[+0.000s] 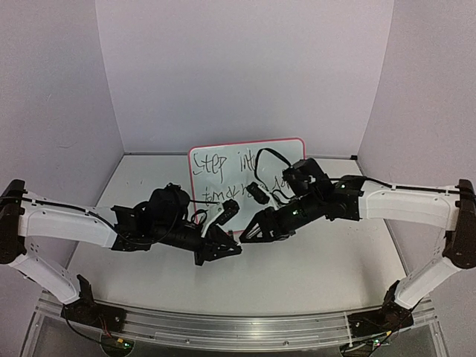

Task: Write a sentence on the whiteboard
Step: Pass from the right arm to the left, then pass from the left arm to the right

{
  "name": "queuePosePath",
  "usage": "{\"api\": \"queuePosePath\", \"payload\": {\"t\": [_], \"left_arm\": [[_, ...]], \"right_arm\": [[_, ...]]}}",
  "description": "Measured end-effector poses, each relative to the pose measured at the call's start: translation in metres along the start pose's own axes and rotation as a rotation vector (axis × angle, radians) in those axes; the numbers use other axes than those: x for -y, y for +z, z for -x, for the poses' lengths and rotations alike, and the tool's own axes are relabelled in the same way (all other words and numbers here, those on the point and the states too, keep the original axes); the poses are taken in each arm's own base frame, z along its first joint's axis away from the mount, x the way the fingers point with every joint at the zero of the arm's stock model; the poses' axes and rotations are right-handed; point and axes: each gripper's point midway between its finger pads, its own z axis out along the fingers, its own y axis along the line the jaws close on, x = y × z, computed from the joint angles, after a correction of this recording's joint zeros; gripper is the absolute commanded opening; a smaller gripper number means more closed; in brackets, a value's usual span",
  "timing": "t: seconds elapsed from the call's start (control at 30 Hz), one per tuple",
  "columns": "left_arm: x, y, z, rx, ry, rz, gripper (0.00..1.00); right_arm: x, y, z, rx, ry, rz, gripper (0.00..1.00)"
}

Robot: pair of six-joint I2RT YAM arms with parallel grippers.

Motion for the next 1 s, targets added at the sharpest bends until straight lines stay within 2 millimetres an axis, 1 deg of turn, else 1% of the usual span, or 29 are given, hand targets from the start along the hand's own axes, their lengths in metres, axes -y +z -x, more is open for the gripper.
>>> {"api": "queuePosePath", "payload": {"t": [0.1,0.2,0.27,0.33,0.4,0.53,0.63,0.7,0.8,0.83,0.9,0.93,0.97,1.0], "left_arm": [[-0.002,0.0,0.007,0.037,-0.035,0.012,0.0],[-0.005,0.0,0.011,0.068,-0.073,0.024,0.0],[-0.008,0.001,0.013,0.078,-0.099,0.035,0.0],[-0.01,0.003,0.012,0.08,-0.12,0.044,0.0],[-0.013,0.004,0.01,0.077,-0.135,0.055,0.0],[-0.016,0.006,0.009,0.075,-0.152,0.063,0.0],[-0.015,0.007,0.009,0.077,-0.151,0.06,0.0],[-0.016,0.007,0.009,0.08,-0.151,0.062,0.0],[-0.017,0.007,0.009,0.078,-0.153,0.066,0.0],[-0.017,0.008,0.008,0.078,-0.155,0.069,0.0],[-0.019,0.008,0.007,0.077,-0.157,0.075,0.0],[-0.019,0.009,0.007,0.077,-0.158,0.077,0.02],[-0.02,0.009,0.007,0.077,-0.159,0.08,0.08],[-0.02,0.009,0.007,0.077,-0.159,0.083,0.19]], "right_arm": [[0.005,-0.008,0.006,0.091,0.025,-0.028,0.51],[0.006,-0.016,0.011,0.189,0.06,-0.029,0.43],[0.008,-0.02,0.013,0.246,0.088,-0.018,0.41],[0.011,-0.022,0.014,0.297,0.12,-0.004,0.34],[0.013,-0.022,0.016,0.328,0.143,0.009,0.29],[0.013,-0.022,0.023,0.374,0.18,0.025,0.28],[0.014,-0.022,0.032,0.412,0.197,0.036,0.23],[0.014,-0.021,0.036,0.426,0.209,0.045,0.17],[0.014,-0.018,0.04,0.437,0.225,0.062,0.03],[0.013,-0.017,0.041,0.441,0.226,0.068,0.0],[0.012,-0.017,0.043,0.449,0.234,0.079,0.0],[0.012,-0.017,0.043,0.452,0.241,0.081,0.0],[0.013,-0.017,0.043,0.454,0.244,0.081,0.0],[0.013,-0.017,0.043,0.457,0.245,0.08,0.0]]}}
